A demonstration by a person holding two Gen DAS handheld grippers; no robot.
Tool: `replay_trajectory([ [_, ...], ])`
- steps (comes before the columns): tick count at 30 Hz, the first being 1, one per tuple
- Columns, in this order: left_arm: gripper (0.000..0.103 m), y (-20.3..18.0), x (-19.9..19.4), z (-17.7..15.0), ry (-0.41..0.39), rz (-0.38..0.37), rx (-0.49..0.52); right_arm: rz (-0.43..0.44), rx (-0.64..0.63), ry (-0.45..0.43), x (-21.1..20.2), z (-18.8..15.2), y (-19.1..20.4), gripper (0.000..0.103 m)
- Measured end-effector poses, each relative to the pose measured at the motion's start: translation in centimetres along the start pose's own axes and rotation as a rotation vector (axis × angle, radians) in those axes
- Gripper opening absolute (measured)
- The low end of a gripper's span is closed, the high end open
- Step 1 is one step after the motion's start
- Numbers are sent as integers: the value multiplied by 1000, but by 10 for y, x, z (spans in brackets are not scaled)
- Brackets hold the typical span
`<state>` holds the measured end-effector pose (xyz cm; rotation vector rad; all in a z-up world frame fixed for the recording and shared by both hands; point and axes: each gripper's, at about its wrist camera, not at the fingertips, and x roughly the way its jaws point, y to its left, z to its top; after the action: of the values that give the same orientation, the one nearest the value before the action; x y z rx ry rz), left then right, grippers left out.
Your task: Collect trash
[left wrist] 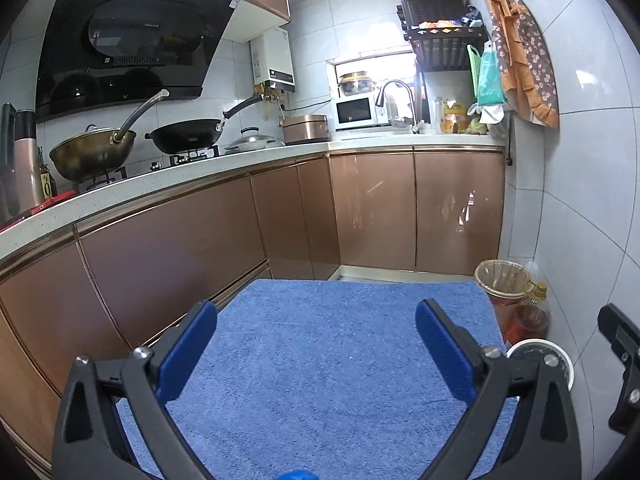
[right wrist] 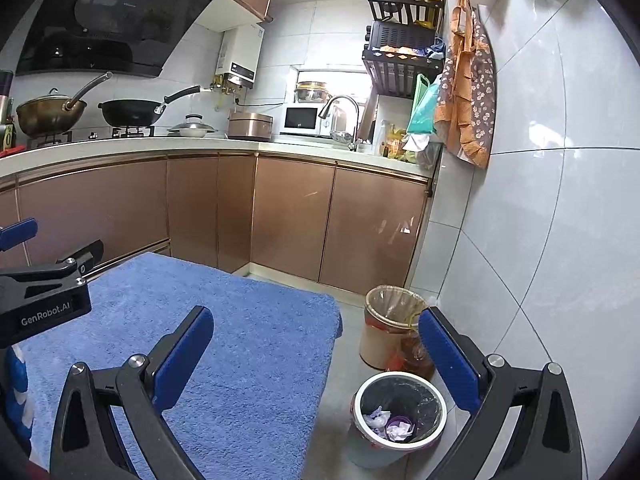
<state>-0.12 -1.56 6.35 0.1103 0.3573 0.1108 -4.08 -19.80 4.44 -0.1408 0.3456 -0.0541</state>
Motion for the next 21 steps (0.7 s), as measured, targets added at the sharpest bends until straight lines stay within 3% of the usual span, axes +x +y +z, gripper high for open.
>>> replay_trajectory([
  [12,100,-3,1,-4,-4,-18,3,-10,18,14,8,-6,-7,103],
  [21,100,-5,21,-16,54,-43,3,-2,17,42,20,-12,-6,103],
])
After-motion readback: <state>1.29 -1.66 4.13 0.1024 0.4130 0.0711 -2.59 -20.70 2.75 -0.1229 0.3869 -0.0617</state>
